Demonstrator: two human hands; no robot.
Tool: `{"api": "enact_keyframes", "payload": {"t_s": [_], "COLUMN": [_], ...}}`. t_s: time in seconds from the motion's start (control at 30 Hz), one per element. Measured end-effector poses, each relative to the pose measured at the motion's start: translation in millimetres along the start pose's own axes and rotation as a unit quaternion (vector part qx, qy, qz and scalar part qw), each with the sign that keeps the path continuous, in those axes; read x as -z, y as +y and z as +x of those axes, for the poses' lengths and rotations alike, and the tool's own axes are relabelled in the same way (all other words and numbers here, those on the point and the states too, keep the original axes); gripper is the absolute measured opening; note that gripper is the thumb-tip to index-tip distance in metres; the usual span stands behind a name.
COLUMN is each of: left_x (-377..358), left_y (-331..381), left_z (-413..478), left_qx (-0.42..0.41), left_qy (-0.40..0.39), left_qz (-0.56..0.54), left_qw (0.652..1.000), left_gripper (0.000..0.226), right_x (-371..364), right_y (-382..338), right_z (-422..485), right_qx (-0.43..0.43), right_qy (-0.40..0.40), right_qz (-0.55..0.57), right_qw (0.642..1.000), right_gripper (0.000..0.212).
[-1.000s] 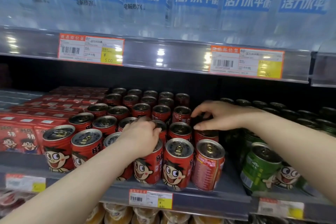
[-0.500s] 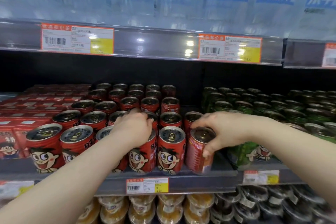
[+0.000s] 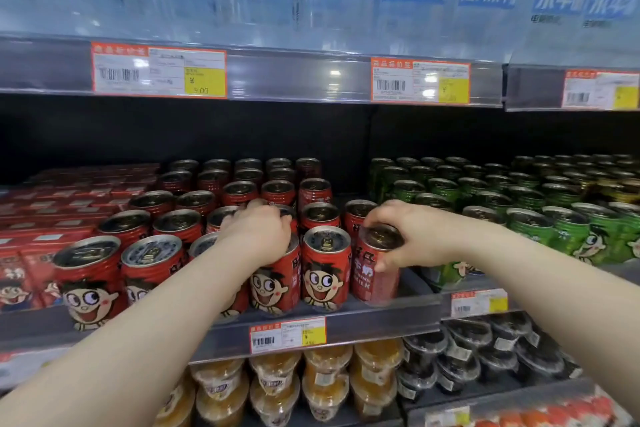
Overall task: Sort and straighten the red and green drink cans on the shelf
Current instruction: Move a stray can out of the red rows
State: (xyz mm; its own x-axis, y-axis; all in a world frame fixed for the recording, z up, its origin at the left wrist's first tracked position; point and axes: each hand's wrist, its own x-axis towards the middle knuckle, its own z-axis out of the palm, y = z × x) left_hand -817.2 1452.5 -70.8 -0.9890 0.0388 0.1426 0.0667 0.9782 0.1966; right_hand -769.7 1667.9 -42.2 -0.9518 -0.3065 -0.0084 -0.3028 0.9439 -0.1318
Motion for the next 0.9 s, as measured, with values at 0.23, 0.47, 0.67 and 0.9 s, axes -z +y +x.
{"api": "enact_keyframes", "payload": {"t_s": [0.23,0.47,0.67,0.9], "left_x": [1,2,1,0], "left_y": [1,1,1,0], "left_z": [-1,-2,-2,0], "left_qx": [0.0,0.0,-0.003,-0.001], "left_qy": [0.001,0.004,0.009,0.008], "left_qz": [-0.004,-0.003,-0.006,-0.002], "left_qw": [1.0,1.0,1.0,1.0], "left_gripper": [0.045,0.045,0.045,0.046], "right_x": [2,15,-5,9], "right_y": [-1,2,-9,-4], "right_z": [-2,-2,-2,-2], "right_qx": [-0.055,0.005,-0.073,-0.02], "right_qy": [0.018,-0.082,0.034,-0.06], "right_qz": [-0.013,0.024,-0.063,0.026], "right_qw": [0.998,0.996,0.995,0.998], "right_gripper": [0.084,0.07,0.085,0.073]}}
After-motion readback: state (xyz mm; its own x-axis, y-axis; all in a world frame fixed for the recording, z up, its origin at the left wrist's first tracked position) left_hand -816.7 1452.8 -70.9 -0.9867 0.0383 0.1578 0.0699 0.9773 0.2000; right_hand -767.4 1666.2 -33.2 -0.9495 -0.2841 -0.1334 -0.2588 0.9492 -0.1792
